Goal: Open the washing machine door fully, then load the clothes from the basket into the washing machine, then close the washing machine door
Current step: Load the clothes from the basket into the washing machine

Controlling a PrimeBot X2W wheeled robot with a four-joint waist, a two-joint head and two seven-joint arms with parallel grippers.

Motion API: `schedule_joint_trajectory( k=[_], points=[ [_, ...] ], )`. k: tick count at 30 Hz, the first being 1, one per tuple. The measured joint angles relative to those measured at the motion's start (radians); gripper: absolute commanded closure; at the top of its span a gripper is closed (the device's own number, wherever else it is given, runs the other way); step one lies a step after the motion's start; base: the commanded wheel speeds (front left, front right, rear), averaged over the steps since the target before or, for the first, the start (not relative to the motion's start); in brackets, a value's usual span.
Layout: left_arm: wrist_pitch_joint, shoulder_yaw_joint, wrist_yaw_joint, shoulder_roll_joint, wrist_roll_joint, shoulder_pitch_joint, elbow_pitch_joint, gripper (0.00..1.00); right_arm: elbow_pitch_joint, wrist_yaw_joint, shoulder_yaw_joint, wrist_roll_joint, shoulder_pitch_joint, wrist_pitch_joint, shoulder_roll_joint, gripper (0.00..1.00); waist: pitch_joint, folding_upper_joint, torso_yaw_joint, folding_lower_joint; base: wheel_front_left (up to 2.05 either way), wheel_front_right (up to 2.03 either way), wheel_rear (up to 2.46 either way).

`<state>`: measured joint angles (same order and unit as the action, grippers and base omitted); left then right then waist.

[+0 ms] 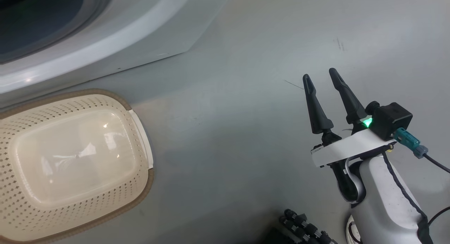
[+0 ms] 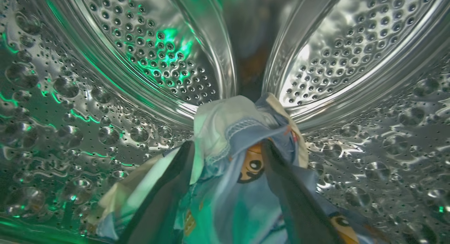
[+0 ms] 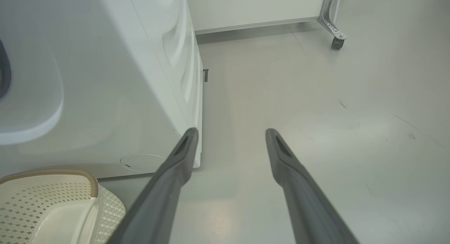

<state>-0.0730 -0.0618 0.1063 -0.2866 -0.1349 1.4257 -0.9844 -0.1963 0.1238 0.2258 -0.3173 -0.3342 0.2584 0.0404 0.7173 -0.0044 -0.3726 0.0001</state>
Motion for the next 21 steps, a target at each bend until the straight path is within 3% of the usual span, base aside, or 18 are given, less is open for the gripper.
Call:
schedule_joint_trajectory(
  k=[21],
  points=[
    [-0.117,0.037,0.004,0.105,-0.06,-0.14,-0.109,0.0,-0.017,0.0,-0.063,0.011,0.011,0.0,0.001,0.0,-0.146,0.0,0.076,0.0,0.0,0.0,0.0]
  ],
)
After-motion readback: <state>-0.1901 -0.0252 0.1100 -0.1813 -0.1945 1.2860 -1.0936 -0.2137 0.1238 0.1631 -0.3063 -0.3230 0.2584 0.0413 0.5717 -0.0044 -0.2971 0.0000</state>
